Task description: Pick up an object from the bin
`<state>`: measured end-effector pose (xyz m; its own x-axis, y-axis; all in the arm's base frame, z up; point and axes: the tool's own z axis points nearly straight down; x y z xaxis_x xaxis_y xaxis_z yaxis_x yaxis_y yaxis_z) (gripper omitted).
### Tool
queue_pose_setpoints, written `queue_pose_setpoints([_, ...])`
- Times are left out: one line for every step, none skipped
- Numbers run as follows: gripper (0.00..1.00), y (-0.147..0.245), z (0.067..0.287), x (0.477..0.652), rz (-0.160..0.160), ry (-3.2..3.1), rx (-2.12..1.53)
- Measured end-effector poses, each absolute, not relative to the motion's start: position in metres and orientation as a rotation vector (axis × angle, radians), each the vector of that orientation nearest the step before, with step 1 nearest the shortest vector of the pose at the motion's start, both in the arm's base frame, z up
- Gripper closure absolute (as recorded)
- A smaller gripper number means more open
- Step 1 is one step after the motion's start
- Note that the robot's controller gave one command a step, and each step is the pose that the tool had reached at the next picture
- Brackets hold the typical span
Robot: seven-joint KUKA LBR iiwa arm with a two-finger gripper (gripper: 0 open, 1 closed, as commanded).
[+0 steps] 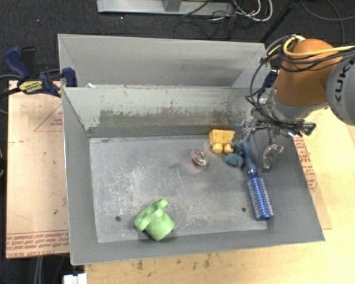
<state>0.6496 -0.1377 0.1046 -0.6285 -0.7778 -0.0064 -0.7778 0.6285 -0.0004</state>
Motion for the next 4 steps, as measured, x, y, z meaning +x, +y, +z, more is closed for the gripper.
queue_pose_setpoints([0.0,-0.105,0.1,0.646,-0.005,2.982,-0.975])
queue_pose_setpoints([0.0,-0.088,0.088,0.621,0.002,3.073,-0.65])
queue_pose_setpoints([1.0,-0.088,0.088,0.622,0.001,3.07,-0.651])
queue_pose_setpoints([1.0,-0.082,0.245,0.627,-0.005,3.051,-0.698])
